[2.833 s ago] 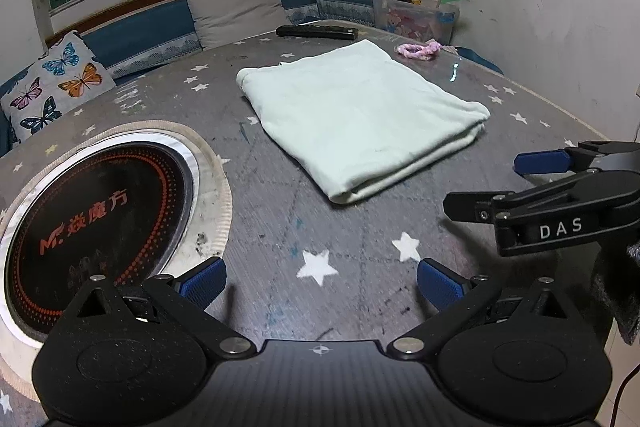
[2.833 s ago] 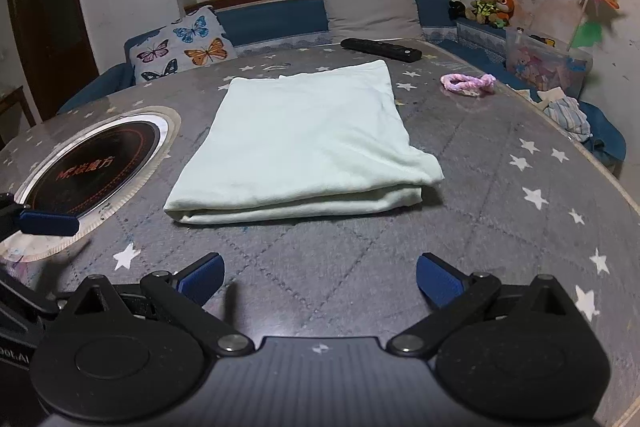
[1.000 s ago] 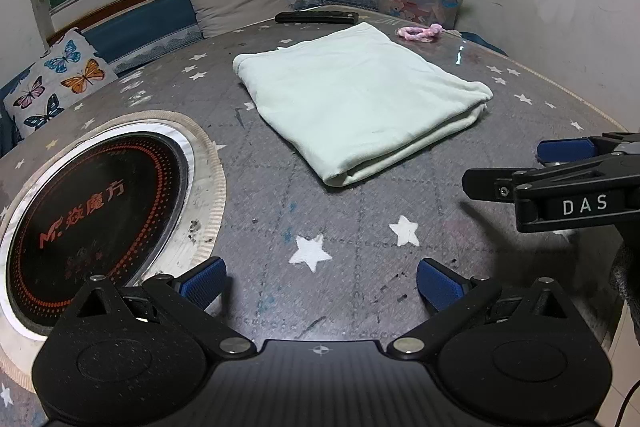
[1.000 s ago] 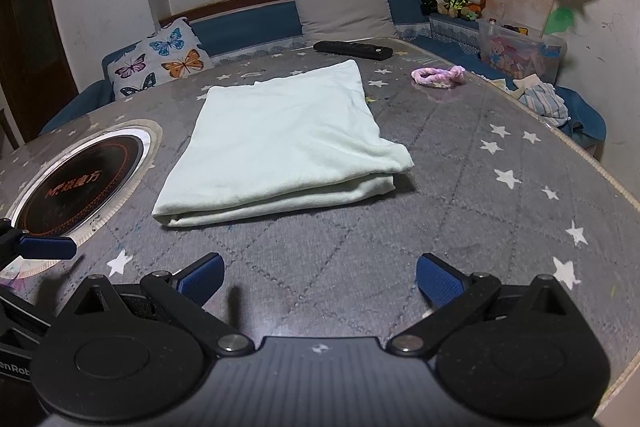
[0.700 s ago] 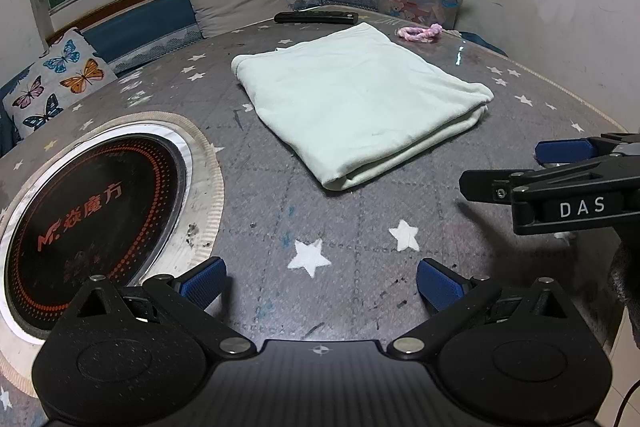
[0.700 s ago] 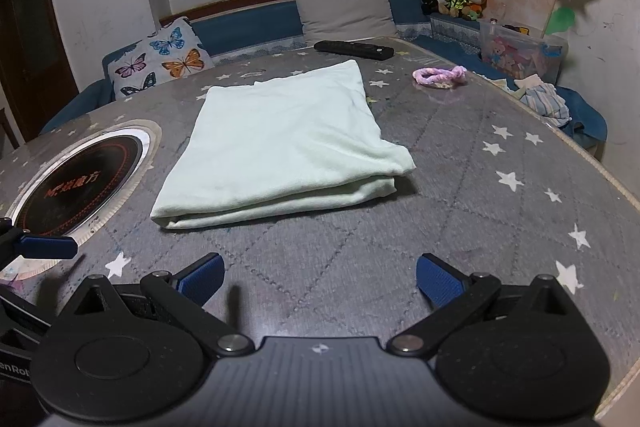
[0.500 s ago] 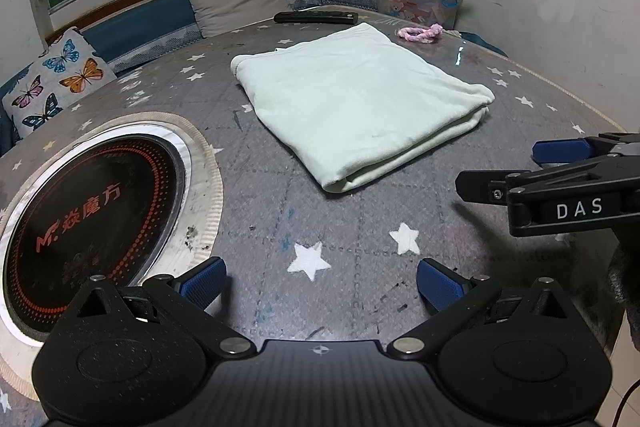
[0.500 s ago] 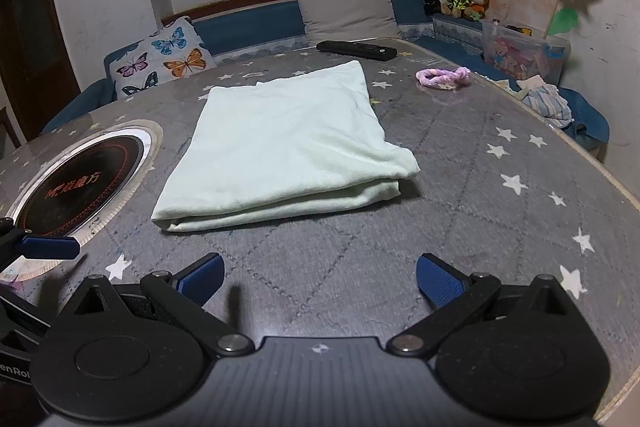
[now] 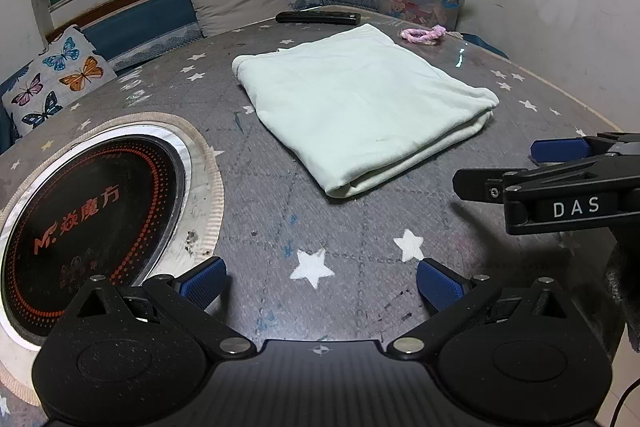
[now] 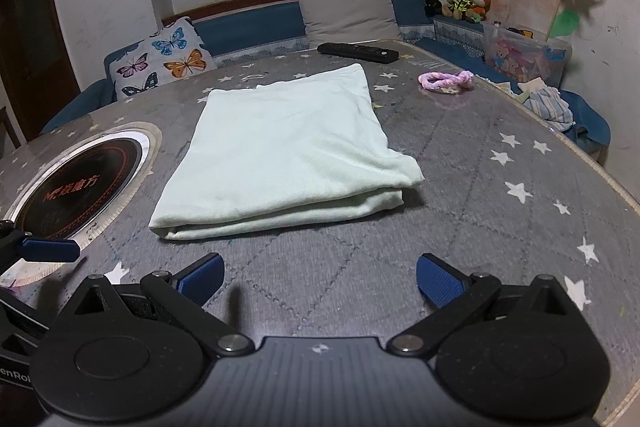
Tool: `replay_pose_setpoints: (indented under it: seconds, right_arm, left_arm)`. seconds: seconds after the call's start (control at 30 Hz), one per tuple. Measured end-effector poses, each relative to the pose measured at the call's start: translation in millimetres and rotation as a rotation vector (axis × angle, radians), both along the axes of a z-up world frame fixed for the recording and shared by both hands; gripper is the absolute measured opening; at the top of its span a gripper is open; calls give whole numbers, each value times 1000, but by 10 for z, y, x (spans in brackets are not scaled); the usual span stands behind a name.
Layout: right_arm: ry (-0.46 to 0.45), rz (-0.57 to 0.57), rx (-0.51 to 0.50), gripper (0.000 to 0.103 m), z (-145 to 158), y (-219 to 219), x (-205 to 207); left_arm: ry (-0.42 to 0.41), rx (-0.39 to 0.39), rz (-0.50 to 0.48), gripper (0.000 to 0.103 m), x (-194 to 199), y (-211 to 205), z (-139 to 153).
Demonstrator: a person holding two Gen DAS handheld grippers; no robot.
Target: Fold clothes
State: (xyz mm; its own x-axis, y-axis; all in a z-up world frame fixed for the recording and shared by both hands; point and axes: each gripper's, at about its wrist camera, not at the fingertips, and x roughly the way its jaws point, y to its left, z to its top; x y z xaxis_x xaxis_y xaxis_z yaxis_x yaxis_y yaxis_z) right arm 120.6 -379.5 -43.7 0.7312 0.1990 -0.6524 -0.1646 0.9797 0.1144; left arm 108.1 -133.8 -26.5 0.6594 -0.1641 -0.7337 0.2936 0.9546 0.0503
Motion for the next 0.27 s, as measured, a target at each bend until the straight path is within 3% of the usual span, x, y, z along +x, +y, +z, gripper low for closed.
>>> replay_pose_setpoints:
  seconds: [0.27]
  right_arm:
    - [-1,7,0,103,-4,11,28]
  left_arm:
    - [0,-3,0,103,23,-2,-5]
